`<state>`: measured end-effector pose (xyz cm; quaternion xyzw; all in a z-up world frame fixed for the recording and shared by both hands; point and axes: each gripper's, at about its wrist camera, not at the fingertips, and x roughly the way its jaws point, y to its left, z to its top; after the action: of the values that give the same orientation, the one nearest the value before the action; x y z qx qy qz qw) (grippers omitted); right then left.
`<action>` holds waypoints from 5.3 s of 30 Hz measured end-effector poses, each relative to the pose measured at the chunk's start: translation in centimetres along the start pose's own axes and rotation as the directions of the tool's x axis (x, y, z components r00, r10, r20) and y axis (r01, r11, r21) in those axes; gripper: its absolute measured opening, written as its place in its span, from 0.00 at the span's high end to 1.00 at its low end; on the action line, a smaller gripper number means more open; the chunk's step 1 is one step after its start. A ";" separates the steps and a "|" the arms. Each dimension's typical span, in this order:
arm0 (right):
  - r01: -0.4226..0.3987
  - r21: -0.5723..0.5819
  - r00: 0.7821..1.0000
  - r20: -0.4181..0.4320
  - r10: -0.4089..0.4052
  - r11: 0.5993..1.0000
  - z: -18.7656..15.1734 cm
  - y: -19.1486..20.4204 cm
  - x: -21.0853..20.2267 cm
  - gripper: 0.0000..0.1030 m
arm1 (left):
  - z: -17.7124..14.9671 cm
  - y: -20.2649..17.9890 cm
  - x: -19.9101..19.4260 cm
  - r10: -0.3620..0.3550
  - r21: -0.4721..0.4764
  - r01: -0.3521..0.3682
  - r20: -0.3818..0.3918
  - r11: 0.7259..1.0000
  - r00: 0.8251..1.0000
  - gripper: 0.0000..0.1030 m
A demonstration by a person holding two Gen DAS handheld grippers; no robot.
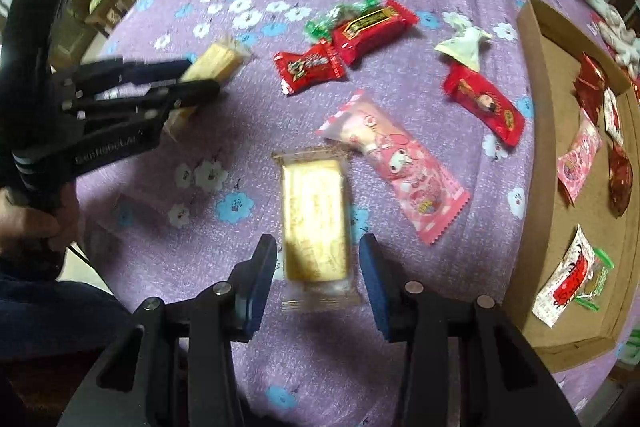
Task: Organize snacks
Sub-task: 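Carry both yellow cake packets toward and over the cardboard tray, then lower both cake packets into the tray and open both grippers, then move both open grippers back toward the snacks on the tablecloth, then grasp the pink character bag with right gripper while left grasps red candy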
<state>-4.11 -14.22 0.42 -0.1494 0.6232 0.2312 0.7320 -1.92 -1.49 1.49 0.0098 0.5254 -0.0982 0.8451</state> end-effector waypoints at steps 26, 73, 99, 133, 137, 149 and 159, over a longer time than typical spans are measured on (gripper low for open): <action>-0.107 0.040 0.975 0.199 0.097 0.993 -2.3 -3.2 -4.3 0.68 | -1.2 -3.0 -4.0 0.006 -0.077 0.000 0.084 0.997 0.996 0.66; -0.130 0.427 0.950 0.313 -0.012 0.895 -7.9 -29.9 -9.9 0.68 | 12.1 -27.3 2.7 -0.209 0.122 0.208 -0.008 0.970 0.978 0.66; -0.160 0.411 0.960 0.278 0.043 0.898 1.9 -34.6 -4.4 0.67 | 13.3 -29.2 6.7 -0.156 0.115 0.164 -0.070 0.980 0.985 0.64; -0.429 0.286 0.825 0.511 0.242 0.857 -3.4 -21.1 -11.4 0.60 | 5.9 -16.1 -3.7 -0.114 -0.031 0.117 0.094 0.993 0.989 0.34; -0.383 0.232 0.874 0.404 0.270 0.894 -1.7 -16.7 -10.0 0.60 | 3.6 -11.4 -5.0 -0.074 -0.100 0.085 0.106 0.991 0.992 0.34; -0.232 0.025 0.958 0.179 0.224 0.972 0.1 -9.4 -3.2 0.60 | -2.3 -0.6 -7.1 -0.016 -0.285 0.044 0.101 0.957 0.995 0.34; -0.068 -0.152 0.987 0.133 0.089 0.986 3.0 -6.2 0.1 0.68 | -1.8 -0.5 -6.7 -0.071 -0.195 0.086 0.083 0.977 0.994 0.34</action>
<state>1.69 -17.90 0.45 -0.1619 0.5570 0.3152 0.7511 -6.50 -0.71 6.72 -0.0987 0.5000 -0.0791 0.8567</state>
